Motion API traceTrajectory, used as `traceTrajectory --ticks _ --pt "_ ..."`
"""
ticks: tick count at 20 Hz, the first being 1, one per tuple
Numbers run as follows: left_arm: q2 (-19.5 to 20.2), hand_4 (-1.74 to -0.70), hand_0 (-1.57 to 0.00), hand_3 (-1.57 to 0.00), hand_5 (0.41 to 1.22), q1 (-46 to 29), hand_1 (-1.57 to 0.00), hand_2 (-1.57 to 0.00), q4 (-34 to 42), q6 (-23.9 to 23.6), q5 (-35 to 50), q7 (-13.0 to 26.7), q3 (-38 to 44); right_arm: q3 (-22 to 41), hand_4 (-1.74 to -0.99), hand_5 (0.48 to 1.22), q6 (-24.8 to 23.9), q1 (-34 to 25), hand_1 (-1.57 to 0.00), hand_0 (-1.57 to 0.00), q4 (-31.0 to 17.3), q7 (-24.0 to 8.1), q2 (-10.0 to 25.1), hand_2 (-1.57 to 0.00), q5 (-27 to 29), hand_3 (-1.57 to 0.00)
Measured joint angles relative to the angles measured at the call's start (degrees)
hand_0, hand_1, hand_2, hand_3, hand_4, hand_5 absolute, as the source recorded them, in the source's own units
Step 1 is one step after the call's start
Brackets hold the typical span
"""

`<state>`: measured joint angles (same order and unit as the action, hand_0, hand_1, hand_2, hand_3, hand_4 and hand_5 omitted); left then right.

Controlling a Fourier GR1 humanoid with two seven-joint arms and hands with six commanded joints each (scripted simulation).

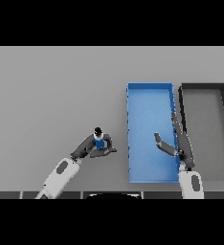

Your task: Pick up the blue pipe and place it into the blue bin.

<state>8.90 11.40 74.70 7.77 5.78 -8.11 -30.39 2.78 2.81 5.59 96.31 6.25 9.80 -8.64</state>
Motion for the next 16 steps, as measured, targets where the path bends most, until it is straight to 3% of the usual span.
traceTrajectory --ticks 1,3,6,9,16 --pt "-0.6 -1.58 -1.07 -1.19 1.062 0.4 -1.15 -1.21 -0.3 0.1 -0.3 0.1 -0.3 0.3 -1.233 0.66 0.3 0.5 0.0 0.0 0.4 0.8 -0.2 0.0 0.1 0.0" --pt "-0.7 -1.53 -1.25 -1.33 1.119 0.0 -1.3 -1.34 0.1 -1.1 -1.6 -1.1 -1.1 -0.2 -1.224 0.651 0.3 0.0 0.0 0.0 0.2 -0.7 0.1 0.0 0.6 0.0" --pt "-1.1 -1.49 -1.41 -1.45 1.169 -0.3 -1.43 -1.45 1.4 -2.4 -2.9 -1.9 -1.3 -0.1 -1.22 0.635 0.6 -0.4 0.0 0.0 -0.4 -0.5 -0.4 0.0 1.1 0.0" --pt "-1.4 -1.47 -1.49 -1.51 1.194 -0.2 -1.5 -1.51 4.1 -2.7 -3.2 -3.5 -0.7 0.3 -1.225 0.63 0.9 -0.3 0.0 0.0 -0.3 -0.4 -0.7 0.0 1.0 0.0" --pt "-3.1 -1.47 -1.55 -1.56 1.215 2.0 -1.56 -1.56 12.5 -0.6 -2.5 -1.3 -0.3 0.5 -1.184 0.643 0.2 -0.8 0.0 0.0 -0.1 -0.8 -0.1 0.0 -0.5 0.0"
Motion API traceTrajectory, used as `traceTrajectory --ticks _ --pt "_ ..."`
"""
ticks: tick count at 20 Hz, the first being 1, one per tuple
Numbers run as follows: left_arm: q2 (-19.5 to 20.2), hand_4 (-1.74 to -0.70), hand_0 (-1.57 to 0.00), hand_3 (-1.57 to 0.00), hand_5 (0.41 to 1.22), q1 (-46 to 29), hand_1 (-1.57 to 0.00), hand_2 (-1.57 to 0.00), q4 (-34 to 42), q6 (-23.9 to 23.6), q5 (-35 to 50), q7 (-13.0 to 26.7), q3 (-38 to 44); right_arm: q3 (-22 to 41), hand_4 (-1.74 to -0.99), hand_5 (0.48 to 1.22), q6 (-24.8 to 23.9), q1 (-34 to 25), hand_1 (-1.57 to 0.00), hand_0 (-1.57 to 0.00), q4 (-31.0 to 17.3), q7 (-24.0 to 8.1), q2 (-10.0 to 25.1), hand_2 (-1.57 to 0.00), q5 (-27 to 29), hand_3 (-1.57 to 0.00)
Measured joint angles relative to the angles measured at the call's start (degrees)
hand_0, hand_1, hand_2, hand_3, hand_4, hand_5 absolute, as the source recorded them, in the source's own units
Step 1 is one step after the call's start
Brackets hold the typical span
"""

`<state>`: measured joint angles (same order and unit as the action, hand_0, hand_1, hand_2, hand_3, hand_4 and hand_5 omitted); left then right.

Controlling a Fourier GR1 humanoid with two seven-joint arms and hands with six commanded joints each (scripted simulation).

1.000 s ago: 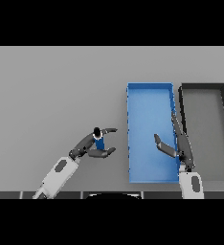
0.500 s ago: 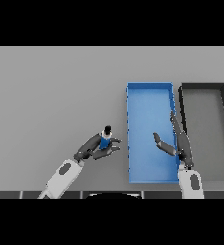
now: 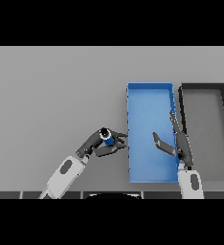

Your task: Pick up the blue pipe and place it into the blue bin.

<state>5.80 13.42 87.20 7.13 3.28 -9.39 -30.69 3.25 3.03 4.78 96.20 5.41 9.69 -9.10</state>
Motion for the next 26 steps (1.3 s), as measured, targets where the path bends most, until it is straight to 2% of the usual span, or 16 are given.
traceTrajectory --ticks 2,7,10,12,14,16,18,20,22,25,26 --pt "-0.7 -1.47 -1.56 -1.56 1.217 1.5 -1.56 -1.56 1.0 0.5 -0.4 2.6 0.1 -0.2 -1.17 0.644 0.0 0.2 0.0 0.0 -0.4 0.2 0.4 0.0 -0.3 0.0" --pt "-1.4 -1.47 -1.57 -1.57 1.22 1.4 -1.57 -1.57 3.2 2.0 -1.6 5.8 -0.2 -0.7 -1.145 0.643 -0.5 -0.1 0.0 0.0 -0.9 1.0 0.6 0.0 -0.4 0.0" --pt "-2.3 -1.47 -1.57 -1.57 1.22 1.2 -1.57 -1.57 2.9 2.4 -2.5 5.7 0.2 1.2 -1.138 0.643 -5.0 6.9 0.0 0.0 4.6 2.7 -2.6 0.0 -4.2 0.0" --pt "-2.3 -1.47 -1.57 -1.57 1.22 1.3 -1.57 -1.57 2.2 2.9 -2.8 5.6 1.1 2.7 -1.188 0.643 -9.4 13.7 0.0 0.0 9.4 3.0 -5.8 0.0 -8.1 0.0" --pt "-2.7 -1.47 -1.57 -1.57 1.22 1.6 -1.57 -1.57 1.1 3.6 -3.2 5.9 1.5 4.3 -1.184 0.642 -13.0 19.5 0.0 0.0 13.2 2.2 -8.8 0.0 -11.7 0.0" --pt "-2.9 -1.47 -1.57 -1.57 1.221 1.4 -1.57 -1.57 1.2 4.4 -3.4 5.4 1.8 5.3 -1.195 0.648 -13.9 21.7 0.0 0.0 16.5 2.4 -9.7 -0.04 -13.0 0.0" --pt "-3.5 -1.47 -1.57 -1.57 1.221 0.5 -1.57 -1.57 1.9 4.8 -4.1 4.8 1.5 5.2 -1.202 0.624 -8.6 21.3 -0.02 0.0 19.6 4.7 -9.2 -0.09 -4.5 0.0" --pt "-4.4 -1.47 -1.57 -1.57 1.221 0.8 -1.57 -1.57 1.8 5.1 -4.4 5.6 1.6 6.0 -1.215 0.607 -2.4 20.7 -0.03 0.0 23.2 1.3 -6.8 -0.12 1.9 0.0" --pt "-4.4 -1.47 -1.57 -1.57 1.221 0.7 -1.57 -1.57 2.6 5.9 -4.2 5.6 2.1 6.1 -1.228 0.588 2.2 17.5 -0.02 0.0 24.2 -7.5 -3.8 -0.12 5.8 0.0" --pt "-4.3 -1.47 -1.57 -1.57 1.221 0.8 -1.57 -1.57 2.6 6.7 -4.5 6.3 3.0 7.6 -1.255 0.56 7.5 11.1 -0.01 0.0 26.0 -15.7 -0.6 -0.1 9.9 0.0" --pt "-5.2 -1.47 -1.57 -1.57 1.221 1.3 -1.57 -1.57 2.4 6.4 -4.8 7.2 3.0 8.0 -1.261 0.56 7.6 8.0 -0.01 0.0 26.5 -18.3 -0.2 -0.1 10.2 0.0"
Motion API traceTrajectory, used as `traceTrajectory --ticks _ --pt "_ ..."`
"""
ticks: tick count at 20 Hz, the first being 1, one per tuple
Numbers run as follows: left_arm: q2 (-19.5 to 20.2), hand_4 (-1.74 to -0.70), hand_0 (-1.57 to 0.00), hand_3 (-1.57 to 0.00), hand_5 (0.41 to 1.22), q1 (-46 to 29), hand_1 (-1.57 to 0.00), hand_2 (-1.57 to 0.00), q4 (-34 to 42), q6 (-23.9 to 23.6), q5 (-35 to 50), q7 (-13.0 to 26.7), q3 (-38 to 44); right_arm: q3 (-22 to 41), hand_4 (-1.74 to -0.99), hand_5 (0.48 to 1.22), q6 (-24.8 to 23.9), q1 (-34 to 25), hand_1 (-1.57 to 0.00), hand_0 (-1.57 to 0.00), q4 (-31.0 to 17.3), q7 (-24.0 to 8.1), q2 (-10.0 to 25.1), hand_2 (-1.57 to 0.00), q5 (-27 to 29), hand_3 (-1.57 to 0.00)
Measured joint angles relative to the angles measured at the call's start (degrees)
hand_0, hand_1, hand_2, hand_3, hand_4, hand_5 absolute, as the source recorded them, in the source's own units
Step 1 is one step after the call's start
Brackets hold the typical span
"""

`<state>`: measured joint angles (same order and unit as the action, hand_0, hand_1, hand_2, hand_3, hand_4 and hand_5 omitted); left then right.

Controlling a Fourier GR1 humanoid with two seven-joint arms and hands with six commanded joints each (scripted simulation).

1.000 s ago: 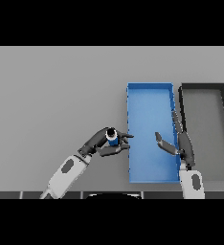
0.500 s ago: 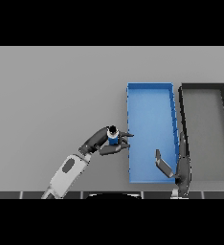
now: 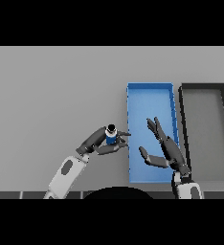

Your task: Pick up the blue pipe and place it into the blue bin.

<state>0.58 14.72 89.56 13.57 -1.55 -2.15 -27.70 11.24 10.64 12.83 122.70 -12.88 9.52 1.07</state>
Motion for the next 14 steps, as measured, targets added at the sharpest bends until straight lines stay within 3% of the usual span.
traceTrajectory --ticks 3,8,13,14 --pt "-0.2 -1.47 -1.57 -1.57 1.221 -0.3 -1.57 -1.57 0.3 0.6 -1.1 -0.4 0.1 1.9 -1.291 0.558 2.6 -6.9 0.0 0.0 0.6 -4.9 2.8 -0.07 0.1 0.0" --pt "-0.6 -1.47 -1.57 -1.57 1.221 0.0 -1.57 -1.57 -0.5 1.6 -1.8 -0.6 1.4 6.5 -1.294 0.56 4.6 -18.6 0.0 0.0 -2.0 -12.3 1.8 -0.04 1.2 0.0" --pt "-1.1 -1.47 -1.57 -1.57 1.221 -0.5 -1.57 -1.57 -0.9 4.2 -1.3 -1.4 2.5 8.5 -1.232 0.545 6.1 -28.2 -0.01 0.0 -3.1 -14.3 0.4 -0.06 3.3 0.0" --pt "-1.7 -1.47 -1.57 -1.57 1.221 -0.1 -1.57 -1.57 -0.7 4.8 -0.5 -0.1 2.7 8.5 -1.223 0.54 6.2 -30.2 -0.02 -0.01 -3.1 -15.7 0.5 -0.07 3.8 0.0"
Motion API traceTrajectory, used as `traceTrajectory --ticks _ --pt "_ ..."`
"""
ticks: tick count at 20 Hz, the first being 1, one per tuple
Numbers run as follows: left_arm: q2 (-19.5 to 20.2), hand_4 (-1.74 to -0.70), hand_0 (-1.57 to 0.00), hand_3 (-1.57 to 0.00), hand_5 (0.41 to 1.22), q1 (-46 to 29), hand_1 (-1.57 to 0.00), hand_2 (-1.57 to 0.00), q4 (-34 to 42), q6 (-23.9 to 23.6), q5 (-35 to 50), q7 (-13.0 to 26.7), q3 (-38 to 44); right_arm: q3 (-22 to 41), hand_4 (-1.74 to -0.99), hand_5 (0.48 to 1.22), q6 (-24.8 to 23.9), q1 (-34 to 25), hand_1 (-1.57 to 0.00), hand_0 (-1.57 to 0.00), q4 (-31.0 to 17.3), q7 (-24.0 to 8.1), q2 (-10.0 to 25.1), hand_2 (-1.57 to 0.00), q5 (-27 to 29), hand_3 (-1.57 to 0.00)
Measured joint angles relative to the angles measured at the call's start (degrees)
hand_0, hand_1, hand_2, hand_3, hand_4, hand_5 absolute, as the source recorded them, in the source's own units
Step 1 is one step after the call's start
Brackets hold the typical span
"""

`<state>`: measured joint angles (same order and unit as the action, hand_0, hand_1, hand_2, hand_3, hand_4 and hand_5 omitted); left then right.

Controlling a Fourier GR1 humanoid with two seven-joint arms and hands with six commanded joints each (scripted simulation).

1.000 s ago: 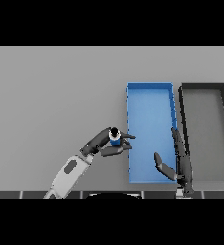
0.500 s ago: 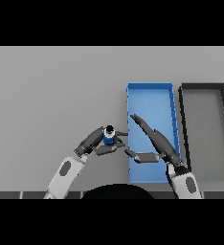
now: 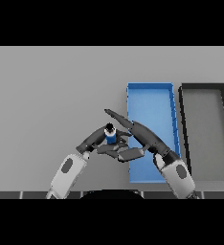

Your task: Pick up the blue pipe and place it into the blue bin.

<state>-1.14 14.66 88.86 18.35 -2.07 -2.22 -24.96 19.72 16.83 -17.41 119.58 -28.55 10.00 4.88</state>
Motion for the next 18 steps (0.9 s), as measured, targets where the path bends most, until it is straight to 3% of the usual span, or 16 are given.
traceTrajectory --ticks 3,6,8,11,14,16,18 --pt "-0.5 -1.47 -1.57 -1.57 1.221 -0.3 -1.57 -1.57 -0.1 0.0 -1.2 1.1 0.5 0.7 -1.186 0.521 0.8 -4.5 -0.03 -0.02 -2.3 -3.7 -0.7 -0.08 0.8 0.0" --pt "-0.6 -1.47 -1.57 -1.57 1.221 -0.8 -1.57 -1.57 0.2 0.3 -2.7 0.5 1.0 1.1 -1.204 0.497 1.9 -6.8 -0.11 -0.07 -5.3 -4.4 -1.6 -0.17 0.9 -0.04" --pt "-0.1 -1.52 -1.57 -1.57 1.221 -1.4 -1.57 -1.57 0.5 1.1 -3.3 0.8 1.3 1.7 -1.278 0.485 2.4 -8.9 -0.36 -0.32 -7.8 -4.9 -2.8 -0.38 0.5 -0.24" --pt "-0.7 -1.62 -1.57 -1.57 1.221 -1.6 -1.57 -1.57 0.8 1.3 -3.0 2.8 1.4 2.5 -1.467 0.518 3.3 -9.9 -0.88 -0.88 -9.5 -3.7 -3.9 -0.91 0.4 -0.76" --pt "-1.1 -1.68 -1.57 -1.52 1.221 -1.6 -1.57 -1.57 0.3 1.2 -2.4 1.9 1.2 3.0 -1.581 0.65 2.5 -9.9 -1.22 -1.22 -9.9 -3.5 -5.2 -1.23 0.9 -1.02" --pt "-2.0 -1.7 -1.57 -1.5 1.221 -1.5 -1.57 -1.57 0.1 2.2 -0.5 1.1 2.0 2.5 -1.628 0.856 1.6 -9.5 -1.34 -1.34 -10.6 -1.4 -5.6 -1.35 2.2 -1.19" --pt "-1.8 -1.71 -1.57 -1.46 1.221 -1.7 -1.57 -1.57 -0.4 2.9 -0.3 -1.1 2.2 3.6 -1.665 0.987 1.2 -9.4 -1.43 -1.43 -10.3 -1.3 -5.4 -1.43 2.4 -1.3"
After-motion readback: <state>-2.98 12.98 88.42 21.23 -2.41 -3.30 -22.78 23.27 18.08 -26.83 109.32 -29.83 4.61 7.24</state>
